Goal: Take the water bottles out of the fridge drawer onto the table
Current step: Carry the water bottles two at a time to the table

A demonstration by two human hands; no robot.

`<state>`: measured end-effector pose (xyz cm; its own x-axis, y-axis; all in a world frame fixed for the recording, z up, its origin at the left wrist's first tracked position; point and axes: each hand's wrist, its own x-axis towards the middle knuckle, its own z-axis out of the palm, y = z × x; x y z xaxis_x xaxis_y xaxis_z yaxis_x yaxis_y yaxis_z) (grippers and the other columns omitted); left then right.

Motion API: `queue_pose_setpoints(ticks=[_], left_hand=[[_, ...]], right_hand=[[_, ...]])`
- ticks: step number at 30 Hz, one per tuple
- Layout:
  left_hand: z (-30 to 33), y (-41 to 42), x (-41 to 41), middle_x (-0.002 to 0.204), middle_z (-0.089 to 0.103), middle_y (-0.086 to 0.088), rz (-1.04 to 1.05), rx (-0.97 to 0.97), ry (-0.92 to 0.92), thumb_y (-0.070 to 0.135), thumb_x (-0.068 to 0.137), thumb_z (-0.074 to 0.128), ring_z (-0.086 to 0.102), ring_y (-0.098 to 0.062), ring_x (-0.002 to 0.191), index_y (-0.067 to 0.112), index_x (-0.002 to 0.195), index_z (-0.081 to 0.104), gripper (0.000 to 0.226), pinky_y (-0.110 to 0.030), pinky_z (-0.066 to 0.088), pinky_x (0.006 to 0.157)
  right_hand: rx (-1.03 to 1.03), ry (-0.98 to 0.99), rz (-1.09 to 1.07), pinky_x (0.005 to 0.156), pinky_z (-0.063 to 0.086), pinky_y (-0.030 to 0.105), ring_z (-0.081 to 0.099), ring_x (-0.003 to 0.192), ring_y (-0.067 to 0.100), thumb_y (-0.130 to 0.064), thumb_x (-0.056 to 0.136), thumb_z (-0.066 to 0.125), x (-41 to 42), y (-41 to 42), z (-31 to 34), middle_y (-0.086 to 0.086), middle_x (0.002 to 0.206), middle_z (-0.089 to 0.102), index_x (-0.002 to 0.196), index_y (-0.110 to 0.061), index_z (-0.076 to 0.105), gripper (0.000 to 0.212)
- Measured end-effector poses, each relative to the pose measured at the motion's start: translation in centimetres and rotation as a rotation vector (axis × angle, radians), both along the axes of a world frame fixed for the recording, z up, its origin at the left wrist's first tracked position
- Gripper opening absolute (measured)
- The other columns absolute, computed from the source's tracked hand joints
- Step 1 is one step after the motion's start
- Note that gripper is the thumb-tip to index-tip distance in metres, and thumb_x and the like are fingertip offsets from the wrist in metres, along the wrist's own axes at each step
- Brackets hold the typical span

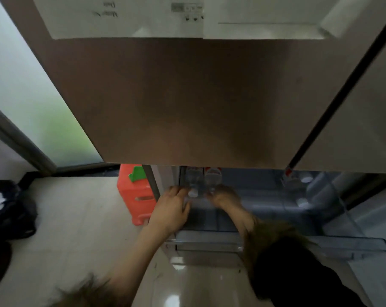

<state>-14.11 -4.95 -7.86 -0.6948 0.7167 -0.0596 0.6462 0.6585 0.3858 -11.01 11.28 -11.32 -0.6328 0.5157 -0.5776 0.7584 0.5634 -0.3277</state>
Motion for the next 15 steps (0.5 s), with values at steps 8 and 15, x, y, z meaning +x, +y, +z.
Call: queue_pose_setpoints(ticks=[8, 15], left_hand=[[0.0, 4.1, 0.7, 0.124, 0.054, -0.015, 0.106, 0.037, -0.016, 0.013, 0.089, 0.047, 0.045, -0.032, 0.114, 0.010, 0.122, 0.055, 0.033, -0.037, 0.037, 0.095], [-3.3, 9.4, -0.7, 0.150, 0.016, -0.024, 0.106, -0.262, -0.286, 0.021, 0.093, 0.046, 0.018, -0.037, 0.138, -0.003, 0.143, 0.006, 0.068, -0.038, 0.018, 0.114]], right_hand=[[-0.028, 0.009, -0.079, 0.090, 0.044, 0.033, 0.056, 0.113, 0.028, -0.039, 0.093, 0.039, 0.1, 1.6, -1.2, 0.010, 0.127, 0.057, 0.120, -0.017, 0.058, 0.039], [-0.012, 0.010, -0.123, 0.079, 0.046, 0.029, 0.060, 0.103, 0.024, -0.026, 0.087, 0.059, 5.9, 6.3, 1.0, 0.010, 0.115, 0.062, 0.113, -0.009, 0.057, 0.031]])
